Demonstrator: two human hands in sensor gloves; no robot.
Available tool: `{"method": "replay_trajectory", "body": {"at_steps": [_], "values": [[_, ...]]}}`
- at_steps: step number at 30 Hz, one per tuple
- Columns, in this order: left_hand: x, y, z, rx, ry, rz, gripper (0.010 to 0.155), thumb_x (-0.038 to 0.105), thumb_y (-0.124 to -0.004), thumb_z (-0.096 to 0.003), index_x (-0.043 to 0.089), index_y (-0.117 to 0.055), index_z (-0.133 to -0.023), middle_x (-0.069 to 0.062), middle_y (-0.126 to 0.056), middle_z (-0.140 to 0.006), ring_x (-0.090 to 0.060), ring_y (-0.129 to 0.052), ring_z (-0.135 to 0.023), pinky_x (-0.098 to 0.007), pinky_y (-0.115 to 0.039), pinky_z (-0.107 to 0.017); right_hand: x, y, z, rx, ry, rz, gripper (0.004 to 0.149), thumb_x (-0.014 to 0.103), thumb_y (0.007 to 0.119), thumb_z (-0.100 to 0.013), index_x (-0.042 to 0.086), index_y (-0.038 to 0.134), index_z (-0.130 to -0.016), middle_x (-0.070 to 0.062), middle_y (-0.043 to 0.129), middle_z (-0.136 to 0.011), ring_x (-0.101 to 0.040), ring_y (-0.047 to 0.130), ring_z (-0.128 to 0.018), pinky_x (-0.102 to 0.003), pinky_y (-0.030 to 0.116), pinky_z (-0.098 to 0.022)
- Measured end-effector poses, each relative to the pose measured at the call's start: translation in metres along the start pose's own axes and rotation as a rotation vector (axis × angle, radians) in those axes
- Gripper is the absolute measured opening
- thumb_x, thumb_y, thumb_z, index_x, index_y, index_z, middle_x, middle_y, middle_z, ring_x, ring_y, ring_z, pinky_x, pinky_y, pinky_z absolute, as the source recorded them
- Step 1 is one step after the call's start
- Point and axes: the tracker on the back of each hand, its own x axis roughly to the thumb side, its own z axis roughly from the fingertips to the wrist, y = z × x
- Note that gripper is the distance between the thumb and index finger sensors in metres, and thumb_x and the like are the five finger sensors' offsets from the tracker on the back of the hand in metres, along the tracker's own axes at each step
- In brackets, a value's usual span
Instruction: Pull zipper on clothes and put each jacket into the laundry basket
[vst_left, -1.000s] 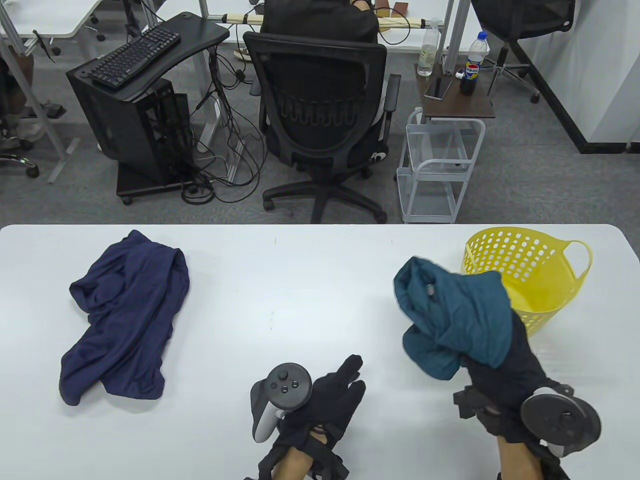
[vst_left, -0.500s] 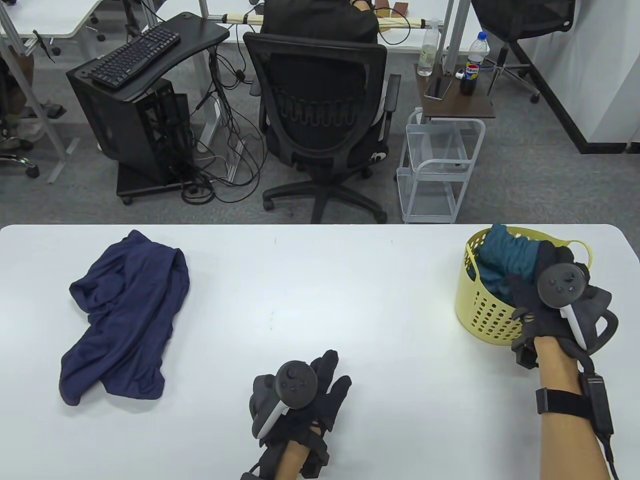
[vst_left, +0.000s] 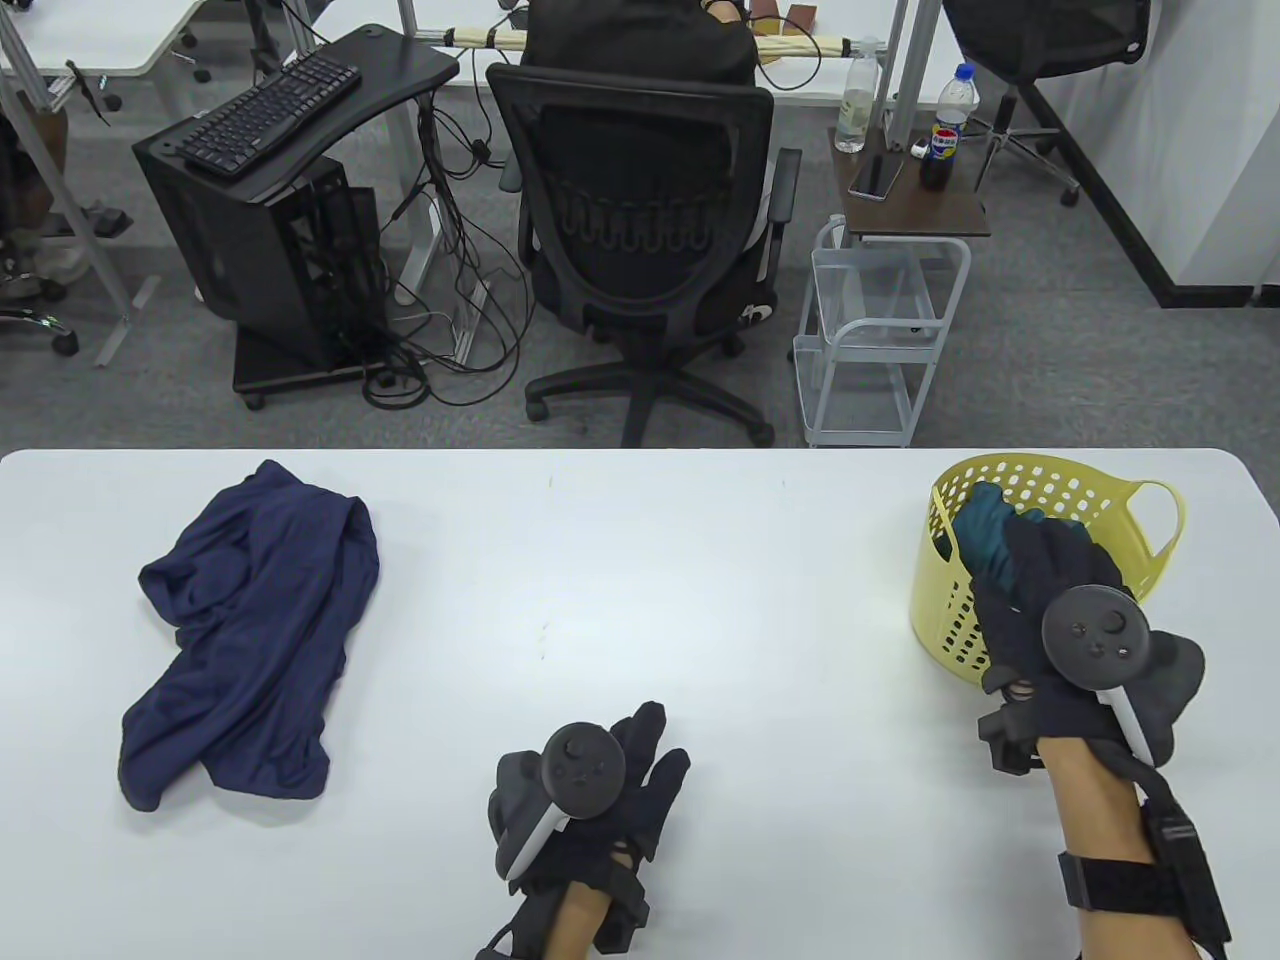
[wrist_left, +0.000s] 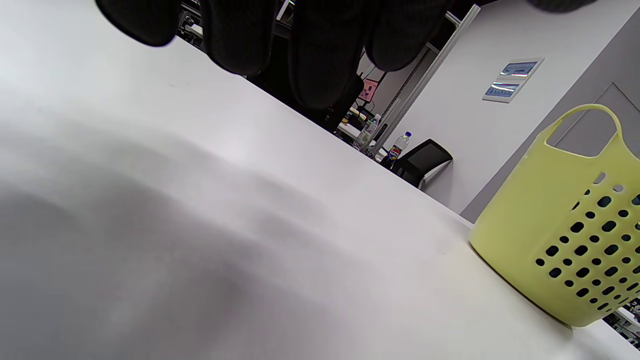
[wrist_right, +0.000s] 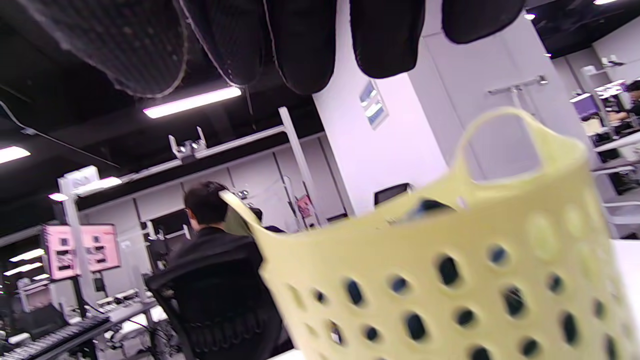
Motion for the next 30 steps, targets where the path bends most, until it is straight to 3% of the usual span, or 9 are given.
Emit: {"method": "replay_trajectory", "body": {"at_steps": [5, 9, 15, 21, 23, 24, 26, 30], "values": [[0.004, -0.004, -0.001, -0.021, -0.012, -0.005, 0.073, 0.069, -0.059, -0.0407, 0.032, -0.066, -0.102, -0.007, -0.081, -0.104, -0.044, -0.069, -0.095, -0.066, -0.057, -0.062, 0.043, -0.023, 0.023, 0.002, -0.112, -0.046, 0.062, 0.053, 0.076, -0.053, 0.031, 0.060, -0.110, -0.005, 0.060, -0.119, -0.050, 0.057, -0.104, -0.071, 0.048, -0.069], [0.006, -0.005, -0.001, -0.020, -0.020, -0.007, 0.073, 0.069, -0.059, -0.0406, 0.031, -0.066, -0.103, -0.006, -0.081, -0.104, -0.044, -0.068, -0.096, -0.066, -0.057, -0.062, 0.072, -0.016, 0.050, 0.019, -0.210, -0.077, 0.062, 0.053, 0.076, -0.053, 0.031, 0.061, -0.109, -0.005, 0.061, -0.119, -0.050, 0.057, -0.104, -0.071, 0.048, -0.070], [0.004, -0.004, -0.001, -0.012, -0.019, -0.012, 0.073, 0.069, -0.059, -0.0405, 0.031, -0.066, -0.102, -0.006, -0.081, -0.104, -0.044, -0.068, -0.095, -0.066, -0.057, -0.062, 0.091, 0.045, 0.095, 0.161, -0.308, -0.060, 0.062, 0.054, 0.075, -0.053, 0.032, 0.062, -0.109, -0.004, 0.060, -0.120, -0.050, 0.057, -0.105, -0.071, 0.047, -0.070], [0.001, -0.007, -0.002, -0.023, -0.008, -0.044, 0.073, 0.069, -0.059, -0.0406, 0.031, -0.067, -0.102, -0.007, -0.081, -0.104, -0.044, -0.069, -0.095, -0.066, -0.057, -0.062, 0.072, 0.131, 0.124, 0.332, -0.293, 0.001, 0.062, 0.055, 0.074, -0.053, 0.034, 0.058, -0.109, -0.001, 0.057, -0.121, -0.048, 0.055, -0.106, -0.070, 0.047, -0.070], [0.002, -0.009, -0.003, -0.024, -0.012, -0.062, 0.073, 0.069, -0.059, -0.0406, 0.031, -0.067, -0.102, -0.007, -0.081, -0.104, -0.044, -0.069, -0.095, -0.066, -0.058, -0.062, 0.065, 0.149, 0.131, 0.337, -0.300, -0.010, 0.061, 0.053, 0.076, -0.053, 0.032, 0.061, -0.108, -0.002, 0.059, -0.120, -0.050, 0.056, -0.105, -0.071, 0.047, -0.069], [0.003, -0.010, -0.003, -0.037, -0.005, -0.071, 0.073, 0.069, -0.059, -0.0404, 0.031, -0.066, -0.102, -0.007, -0.080, -0.104, -0.044, -0.069, -0.095, -0.066, -0.057, -0.063, 0.063, 0.151, 0.133, 0.373, -0.308, 0.025, 0.061, 0.053, 0.075, -0.053, 0.033, 0.060, -0.108, -0.002, 0.057, -0.120, -0.048, 0.056, -0.105, -0.071, 0.047, -0.070], [0.004, -0.013, -0.004, -0.031, -0.004, -0.089, 0.073, 0.069, -0.059, -0.0405, 0.031, -0.066, -0.103, -0.007, -0.081, -0.104, -0.044, -0.068, -0.096, -0.066, -0.057, -0.063, 0.056, 0.146, 0.135, 0.323, -0.300, 0.080, 0.061, 0.055, 0.074, -0.053, 0.034, 0.058, -0.108, 0.000, 0.057, -0.120, -0.047, 0.056, -0.105, -0.069, 0.049, -0.070], [0.005, -0.023, -0.007, -0.057, 0.015, -0.151, 0.073, 0.069, -0.059, -0.0404, 0.032, -0.065, -0.103, -0.007, -0.079, -0.105, -0.043, -0.068, -0.096, -0.066, -0.057, -0.063, 0.043, 0.138, 0.141, 0.336, -0.268, 0.009, 0.062, 0.054, 0.074, -0.053, 0.032, 0.058, -0.109, -0.002, 0.057, -0.120, -0.048, 0.056, -0.105, -0.070, 0.049, -0.069]]}}
